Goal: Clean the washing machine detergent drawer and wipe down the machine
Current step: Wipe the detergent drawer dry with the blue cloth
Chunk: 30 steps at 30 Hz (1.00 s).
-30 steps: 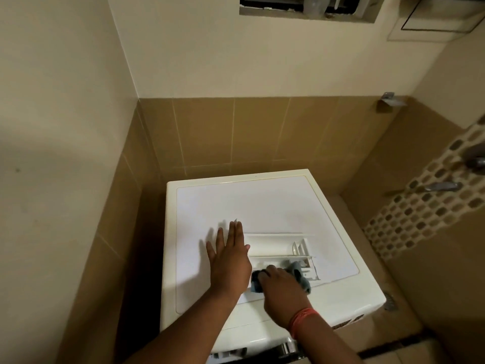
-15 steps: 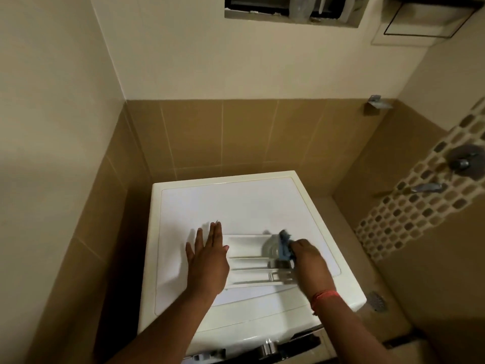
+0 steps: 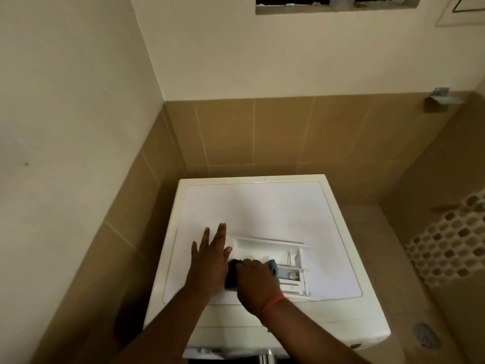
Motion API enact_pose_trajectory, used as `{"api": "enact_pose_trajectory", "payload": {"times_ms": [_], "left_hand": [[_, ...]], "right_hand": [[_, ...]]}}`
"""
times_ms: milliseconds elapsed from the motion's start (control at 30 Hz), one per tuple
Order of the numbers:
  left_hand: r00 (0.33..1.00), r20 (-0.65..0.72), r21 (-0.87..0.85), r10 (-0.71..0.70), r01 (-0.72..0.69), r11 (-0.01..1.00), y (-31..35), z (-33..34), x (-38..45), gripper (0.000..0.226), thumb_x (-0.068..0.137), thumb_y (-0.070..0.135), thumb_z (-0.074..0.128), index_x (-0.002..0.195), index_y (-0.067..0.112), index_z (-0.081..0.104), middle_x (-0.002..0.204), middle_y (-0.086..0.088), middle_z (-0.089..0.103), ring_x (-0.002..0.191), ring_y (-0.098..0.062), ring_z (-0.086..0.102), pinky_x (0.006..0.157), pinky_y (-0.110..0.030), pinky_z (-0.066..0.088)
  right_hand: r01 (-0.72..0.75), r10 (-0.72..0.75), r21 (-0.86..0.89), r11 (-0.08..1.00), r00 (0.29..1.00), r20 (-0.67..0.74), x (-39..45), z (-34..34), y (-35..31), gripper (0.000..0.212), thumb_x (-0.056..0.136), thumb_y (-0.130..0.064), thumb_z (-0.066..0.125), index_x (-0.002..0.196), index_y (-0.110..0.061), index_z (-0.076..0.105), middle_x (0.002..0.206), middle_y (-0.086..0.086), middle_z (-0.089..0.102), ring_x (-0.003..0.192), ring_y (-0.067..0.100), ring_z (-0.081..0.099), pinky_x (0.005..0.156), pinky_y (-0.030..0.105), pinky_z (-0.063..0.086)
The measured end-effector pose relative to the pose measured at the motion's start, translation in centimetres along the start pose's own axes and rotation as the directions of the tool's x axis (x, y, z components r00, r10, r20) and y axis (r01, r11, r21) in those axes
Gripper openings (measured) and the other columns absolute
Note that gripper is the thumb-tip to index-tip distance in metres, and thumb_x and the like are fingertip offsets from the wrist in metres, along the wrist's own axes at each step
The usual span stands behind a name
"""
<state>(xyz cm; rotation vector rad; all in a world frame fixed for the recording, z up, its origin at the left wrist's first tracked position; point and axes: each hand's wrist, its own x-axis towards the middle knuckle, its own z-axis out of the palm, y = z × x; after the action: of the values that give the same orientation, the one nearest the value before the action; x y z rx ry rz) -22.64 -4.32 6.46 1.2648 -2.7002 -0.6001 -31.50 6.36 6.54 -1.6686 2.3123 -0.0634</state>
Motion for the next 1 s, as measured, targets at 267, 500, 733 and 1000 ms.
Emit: {"api": "enact_pose_trajectory", "payload": {"times_ms": [267,500,733,1000], "left_hand": [[1.000,0.009,0.068,-0.002,0.001,0.998,0.1,-0.2,-0.1,0.063,0.104,0.036,0.033,0.155,0.028,-0.003,0.163,-0.001,0.010,0.151,-0.022,0.002,0.121,-0.047,0.008],[1.000,0.003,0.059,0.030,-0.030,0.998,-0.3,-0.2,-0.2,0.062,0.105,0.037,0.030,0.154,0.028,-0.006,0.163,0.001,0.008,0.151,-0.022,-0.001,0.122,-0.047,0.009],[0.998,-0.023,0.022,0.066,-0.066,0.998,-0.8,0.0,-0.1,0.066,0.103,0.037,0.034,0.155,0.027,-0.006,0.164,0.002,0.005,0.151,-0.023,0.000,0.121,-0.047,0.010],[0.997,-0.011,0.011,0.082,-0.082,0.997,-1.2,0.3,0.1,0.062,0.104,0.036,0.029,0.155,0.027,-0.006,0.164,0.004,0.002,0.151,-0.023,-0.005,0.120,-0.048,0.008]], "right_hand": [[-0.043,0.104,-0.231,0.972,0.960,0.259,-0.5,-2.7,1.9,0.030,0.096,-0.016,0.046,0.123,-0.013,0.058,0.122,0.010,0.060,0.115,0.031,0.056,0.092,0.047,0.043],[-0.005,0.023,-0.119,0.993,0.989,0.144,-0.5,-0.8,0.9,0.035,0.093,-0.018,0.045,0.126,-0.018,0.055,0.122,0.005,0.059,0.110,0.028,0.056,0.096,0.044,0.039],[-0.055,0.068,-0.088,0.995,0.986,0.154,0.8,-1.3,-1.2,0.025,0.097,-0.024,0.044,0.111,-0.013,0.061,0.110,0.010,0.063,0.100,0.030,0.062,0.088,0.040,0.047],[-0.165,0.240,-0.282,0.945,0.937,0.255,0.2,-2.4,0.1,0.032,0.099,-0.023,0.039,0.119,-0.012,0.060,0.123,0.009,0.059,0.115,0.031,0.056,0.095,0.046,0.044]]}}
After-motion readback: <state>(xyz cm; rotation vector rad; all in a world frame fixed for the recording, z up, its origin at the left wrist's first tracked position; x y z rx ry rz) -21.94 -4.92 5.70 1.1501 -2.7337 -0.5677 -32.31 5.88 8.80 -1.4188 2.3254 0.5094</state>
